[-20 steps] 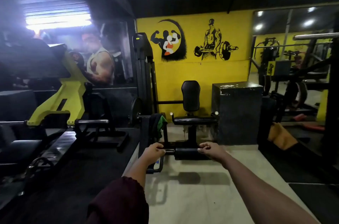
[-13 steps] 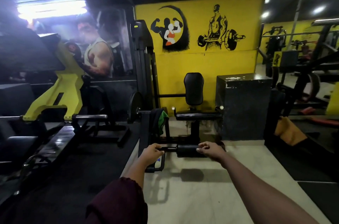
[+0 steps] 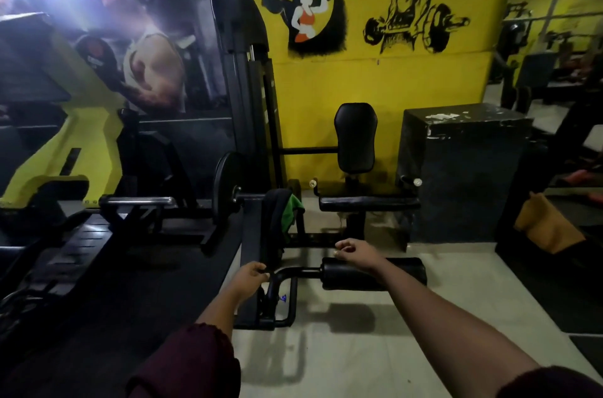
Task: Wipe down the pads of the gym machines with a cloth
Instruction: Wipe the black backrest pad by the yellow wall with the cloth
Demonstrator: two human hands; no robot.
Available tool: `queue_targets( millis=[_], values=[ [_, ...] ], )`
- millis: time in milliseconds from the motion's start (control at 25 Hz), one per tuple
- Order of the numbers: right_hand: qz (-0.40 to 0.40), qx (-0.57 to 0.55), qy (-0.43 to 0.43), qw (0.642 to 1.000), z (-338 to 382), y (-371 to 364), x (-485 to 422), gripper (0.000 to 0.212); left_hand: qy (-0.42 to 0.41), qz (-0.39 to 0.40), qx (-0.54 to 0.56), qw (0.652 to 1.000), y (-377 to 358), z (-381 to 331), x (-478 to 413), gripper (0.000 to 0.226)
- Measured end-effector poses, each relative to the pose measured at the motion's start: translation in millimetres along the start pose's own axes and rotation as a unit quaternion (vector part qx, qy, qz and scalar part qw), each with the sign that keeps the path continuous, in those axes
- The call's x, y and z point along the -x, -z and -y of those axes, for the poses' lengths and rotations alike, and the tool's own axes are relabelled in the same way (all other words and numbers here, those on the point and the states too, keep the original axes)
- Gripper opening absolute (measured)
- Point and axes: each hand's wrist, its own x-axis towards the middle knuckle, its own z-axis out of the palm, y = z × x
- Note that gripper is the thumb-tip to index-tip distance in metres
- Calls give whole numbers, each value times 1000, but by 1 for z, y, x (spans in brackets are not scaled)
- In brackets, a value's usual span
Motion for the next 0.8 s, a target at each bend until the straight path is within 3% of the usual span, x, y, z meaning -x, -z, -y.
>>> queue_targets(
  millis=[360,600,680,800],
  values=[
    [71,44,6,997,-5,9,-235,38,52,-33,41,997,0,2,-178,39],
    [139,141,83,977,15,14,-377,37,119,-68,85,987,-7,14,-259,36],
    [161,223,141,951,24,9,-417,38,144,-81,101,981,-12,22,-276,35],
    [192,380,264,866,38,-5,-472,44,159,-90,120,976,-17,30,-301,37]
  ],
)
